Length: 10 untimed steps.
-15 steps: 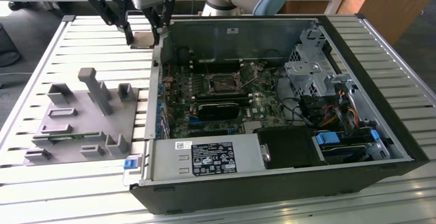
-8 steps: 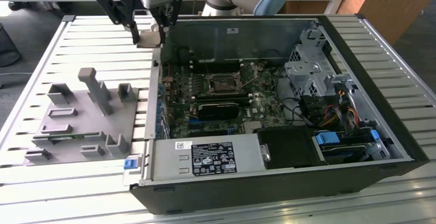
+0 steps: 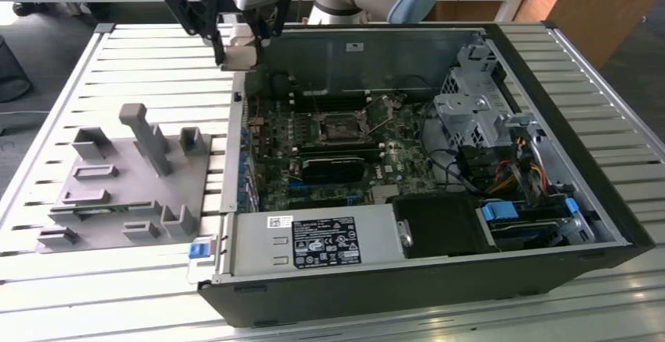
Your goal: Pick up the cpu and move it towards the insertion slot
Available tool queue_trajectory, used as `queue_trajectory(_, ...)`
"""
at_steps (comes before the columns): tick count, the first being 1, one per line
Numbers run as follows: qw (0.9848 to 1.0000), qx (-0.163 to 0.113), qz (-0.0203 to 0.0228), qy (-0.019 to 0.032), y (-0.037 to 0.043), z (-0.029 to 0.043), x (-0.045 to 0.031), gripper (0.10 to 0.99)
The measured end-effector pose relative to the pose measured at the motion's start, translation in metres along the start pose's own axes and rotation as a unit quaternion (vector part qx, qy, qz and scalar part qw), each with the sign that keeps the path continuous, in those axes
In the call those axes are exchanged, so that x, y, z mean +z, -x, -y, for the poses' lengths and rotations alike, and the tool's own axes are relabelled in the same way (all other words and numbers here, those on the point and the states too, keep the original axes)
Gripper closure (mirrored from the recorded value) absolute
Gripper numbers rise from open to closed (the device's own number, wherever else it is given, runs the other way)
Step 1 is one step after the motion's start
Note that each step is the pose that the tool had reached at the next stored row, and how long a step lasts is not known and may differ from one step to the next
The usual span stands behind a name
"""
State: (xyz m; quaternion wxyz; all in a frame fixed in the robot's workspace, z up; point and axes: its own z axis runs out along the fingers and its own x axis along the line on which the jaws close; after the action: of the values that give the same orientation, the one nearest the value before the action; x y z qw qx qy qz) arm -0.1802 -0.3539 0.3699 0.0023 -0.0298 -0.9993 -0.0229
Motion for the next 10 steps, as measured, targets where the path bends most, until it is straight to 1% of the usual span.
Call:
queue_trajectory(7, 1.0, 0.0, 0.0, 0.0, 0.0103, -0.0061, 0.0002, 0.545)
queue_trajectory(10, 1.0, -0.001, -0.0001, -0.0001, 0.0131, -0.009, 0.0003, 0.545)
